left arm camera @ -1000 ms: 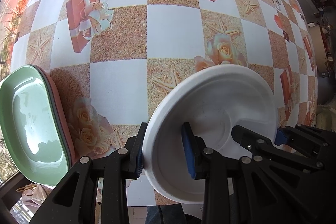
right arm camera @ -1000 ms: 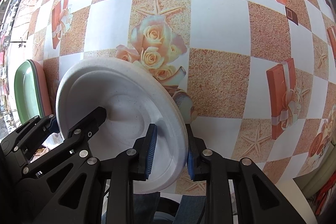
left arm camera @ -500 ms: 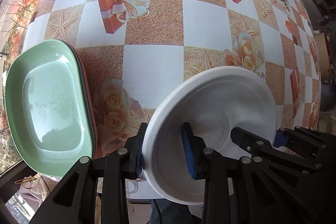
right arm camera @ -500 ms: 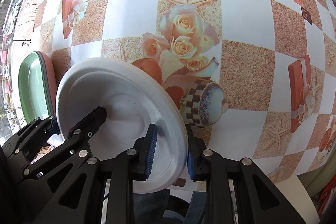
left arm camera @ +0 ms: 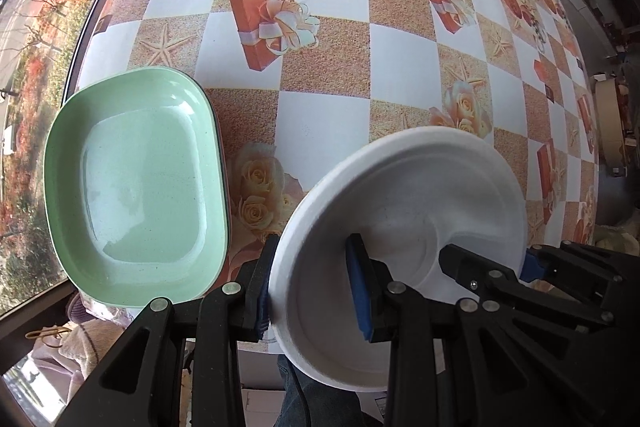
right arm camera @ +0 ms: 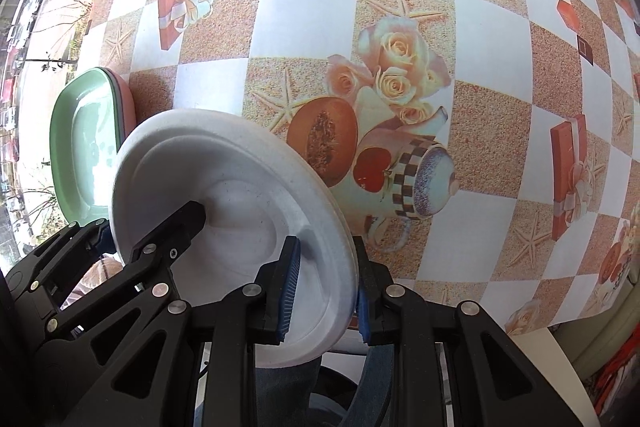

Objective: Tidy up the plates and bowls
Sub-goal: 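Carry the white bowls with both tools to the green plate stack by the window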

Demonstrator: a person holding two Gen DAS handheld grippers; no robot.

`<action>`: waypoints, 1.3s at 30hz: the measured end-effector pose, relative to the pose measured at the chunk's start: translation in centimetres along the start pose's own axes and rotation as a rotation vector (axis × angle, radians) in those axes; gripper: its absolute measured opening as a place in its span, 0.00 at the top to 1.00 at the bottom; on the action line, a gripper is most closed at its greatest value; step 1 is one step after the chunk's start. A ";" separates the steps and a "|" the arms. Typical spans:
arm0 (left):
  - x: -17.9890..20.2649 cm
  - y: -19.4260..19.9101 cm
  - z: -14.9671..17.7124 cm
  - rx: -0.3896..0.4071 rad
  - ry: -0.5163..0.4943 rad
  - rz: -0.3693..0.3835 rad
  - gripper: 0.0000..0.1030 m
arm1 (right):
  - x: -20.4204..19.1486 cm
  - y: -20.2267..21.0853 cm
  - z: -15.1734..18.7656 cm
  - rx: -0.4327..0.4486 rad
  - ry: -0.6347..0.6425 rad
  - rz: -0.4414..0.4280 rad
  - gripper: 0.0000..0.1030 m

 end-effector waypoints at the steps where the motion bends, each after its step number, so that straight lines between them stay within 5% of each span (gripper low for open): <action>1: -0.1 0.4 -0.2 0.007 0.001 -0.002 0.66 | -0.5 0.3 -0.3 0.005 0.002 0.000 0.73; 22: -9.6 5.5 0.7 0.104 0.139 -0.088 0.66 | -6.6 3.8 -1.1 0.085 0.147 -0.055 0.73; 39: -15.3 3.2 1.7 0.061 0.266 -0.089 0.67 | -9.5 1.0 -2.4 0.043 0.234 -0.061 0.73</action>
Point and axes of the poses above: each gripper's, at about its wrist camera, not at the fingertips, and y roughly against the way its jaws point, x to its right, z to its underside, the point moved 6 cm from there along -y, roughly the way its jaws point, and after that the axes turned 7 degrees about -y, right-handed, at the moved point
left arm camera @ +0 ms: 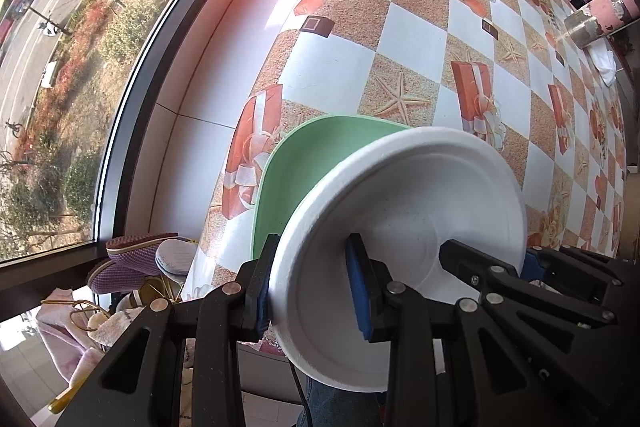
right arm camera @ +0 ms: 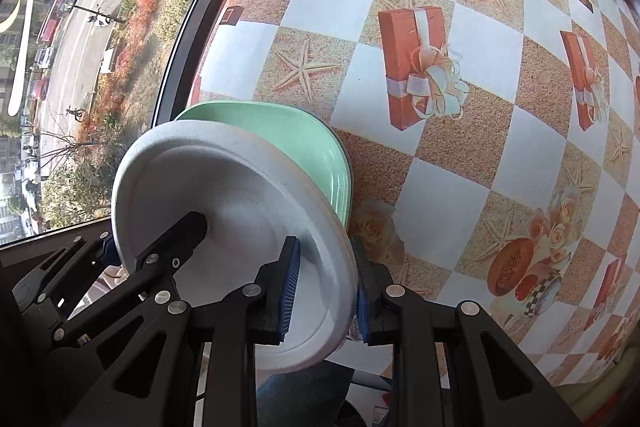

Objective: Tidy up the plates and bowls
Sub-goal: 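Carry the white bowls with both tools to the green plate stack by the window, then lower the white bowls onto the green plates and open both tools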

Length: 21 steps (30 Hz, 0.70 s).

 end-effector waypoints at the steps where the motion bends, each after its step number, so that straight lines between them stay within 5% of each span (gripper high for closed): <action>1: -0.1 -0.2 0.0 -0.002 0.003 0.002 0.67 | 0.0 0.2 -0.3 -0.004 0.002 0.001 0.73; 12: -0.1 0.2 0.3 0.027 0.000 -0.007 0.52 | 0.7 1.4 -0.5 0.012 0.040 0.047 0.70; 14: 0.0 0.7 0.3 0.042 0.001 -0.002 0.48 | 1.5 2.2 -0.5 0.034 0.038 0.090 0.53; 16: -0.3 1.3 0.2 0.069 0.004 -0.055 0.18 | 2.2 3.4 -0.5 0.067 0.032 0.112 0.38; 18: -1.1 1.9 0.1 0.093 0.011 -0.109 0.03 | 3.1 4.4 -0.1 0.076 0.018 0.101 0.36; 19: -1.4 2.0 0.1 0.093 0.018 -0.105 0.00 | 3.5 4.9 0.0 0.081 0.009 0.096 0.35; 21: -1.8 2.3 0.2 0.102 0.021 -0.074 0.00 | 4.2 6.0 0.3 0.106 -0.008 0.080 0.06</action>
Point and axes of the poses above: each gripper's, at about its wrist camera, not at the fingertips, and y roughly against the way its jaws point, x to its right, z to its underside, the point moved 6 cm from there along -y, roughly the way its jaws point, and after that the axes turned 7 degrees about -y, right-handed, at the moved point
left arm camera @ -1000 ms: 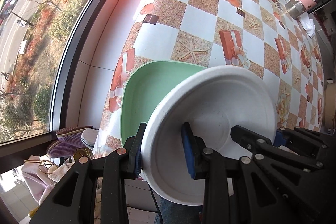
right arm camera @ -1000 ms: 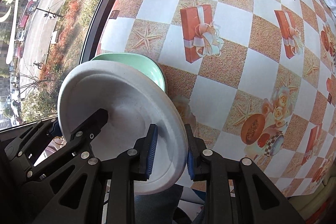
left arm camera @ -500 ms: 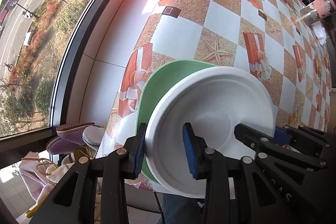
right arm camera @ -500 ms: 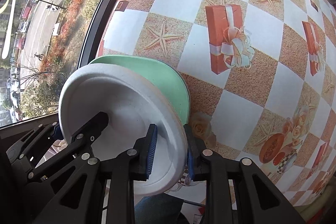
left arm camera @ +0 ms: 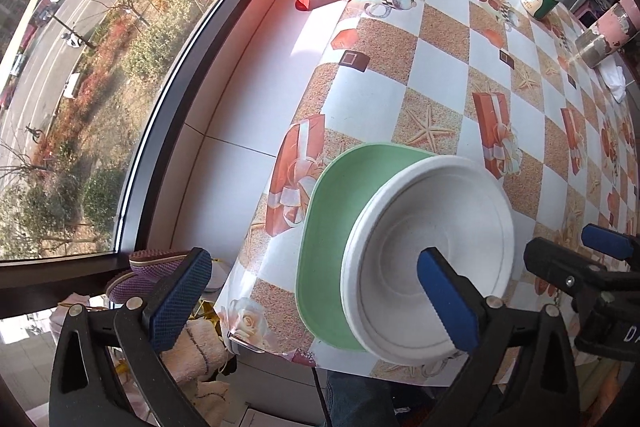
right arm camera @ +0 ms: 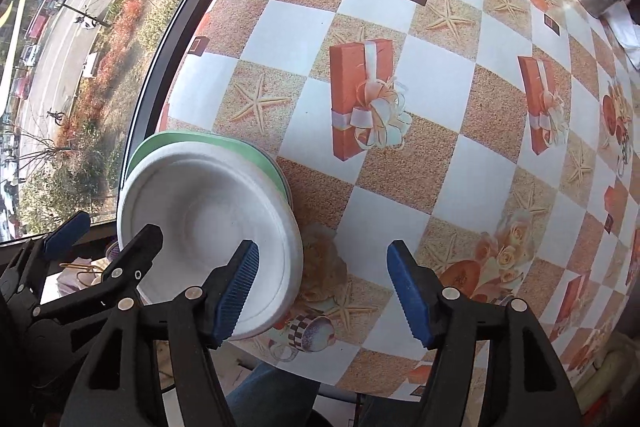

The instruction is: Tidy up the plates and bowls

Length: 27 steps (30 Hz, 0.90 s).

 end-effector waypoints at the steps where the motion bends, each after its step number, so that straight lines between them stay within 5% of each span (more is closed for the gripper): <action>1: 0.0 0.1 0.1 0.002 -0.008 0.017 0.00 | 0.3 0.6 0.1 0.014 -0.007 -0.022 0.00; 5: 1.3 1.2 0.4 0.012 -0.066 0.048 0.00 | 0.5 2.3 0.9 0.037 0.002 -0.047 0.00; 16: 3.4 3.8 2.1 0.060 -0.163 0.013 0.00 | -2.5 5.0 3.0 0.151 0.106 0.052 0.00; 27: 4.7 4.3 2.3 0.065 -0.195 0.011 0.00 | -1.6 6.3 4.1 0.184 0.062 0.040 0.00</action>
Point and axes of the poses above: each gripper's, at about its wrist camera, not at the fingertips, and y roughly against the way its jaws point, x to its right, z to its underside, the point moved 6 cm from there along -y, roughly the way its jaws point, and after that the axes turned 7 degrees about -y, right-handed, at the moved point
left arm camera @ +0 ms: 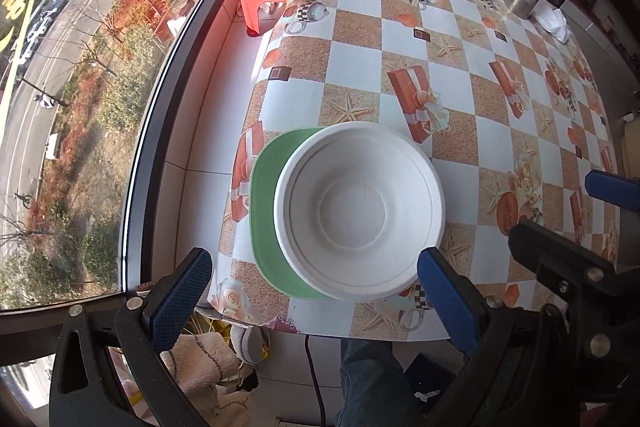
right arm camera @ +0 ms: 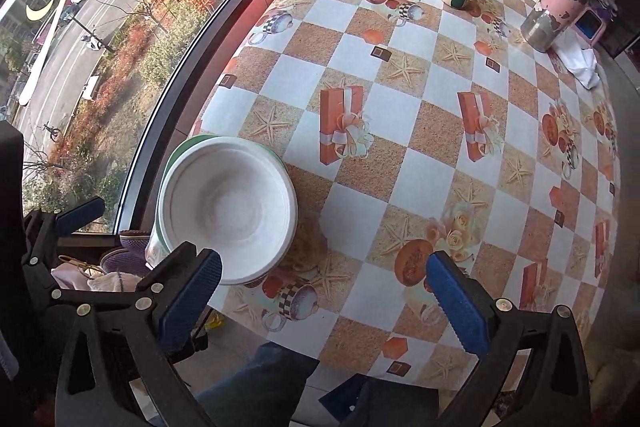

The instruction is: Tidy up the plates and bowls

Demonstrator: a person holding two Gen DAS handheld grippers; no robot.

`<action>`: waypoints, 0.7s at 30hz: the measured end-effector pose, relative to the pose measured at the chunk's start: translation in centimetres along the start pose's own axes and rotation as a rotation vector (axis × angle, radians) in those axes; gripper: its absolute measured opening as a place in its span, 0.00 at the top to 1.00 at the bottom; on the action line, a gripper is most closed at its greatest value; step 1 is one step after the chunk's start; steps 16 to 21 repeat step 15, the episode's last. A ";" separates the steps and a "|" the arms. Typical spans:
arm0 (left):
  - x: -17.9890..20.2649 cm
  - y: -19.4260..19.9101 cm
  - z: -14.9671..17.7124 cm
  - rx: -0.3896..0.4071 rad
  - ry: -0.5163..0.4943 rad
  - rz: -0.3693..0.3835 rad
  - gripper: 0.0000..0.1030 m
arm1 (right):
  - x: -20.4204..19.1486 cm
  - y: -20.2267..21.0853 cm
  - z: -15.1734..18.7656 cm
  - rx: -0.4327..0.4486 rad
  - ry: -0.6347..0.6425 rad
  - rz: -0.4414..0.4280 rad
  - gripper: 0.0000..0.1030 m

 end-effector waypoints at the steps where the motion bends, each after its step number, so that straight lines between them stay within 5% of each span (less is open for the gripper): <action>1: 0.1 -0.1 0.1 -0.007 0.003 -0.006 0.00 | 0.0 0.0 0.1 -0.002 0.002 -0.005 0.00; 21: 1.4 0.1 -0.7 0.009 0.083 -0.084 0.00 | 0.9 -0.2 -0.7 -0.012 0.092 -0.081 0.00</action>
Point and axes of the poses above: each gripper's, at about its wrist camera, not at the fingertips, and y roughly against the way its jaws point, x to its right, z to its underside, the point moved 6 cm from there along -y, roughly the way its jaws point, and after that the axes turned 7 degrees about -y, right-handed, at the moved point
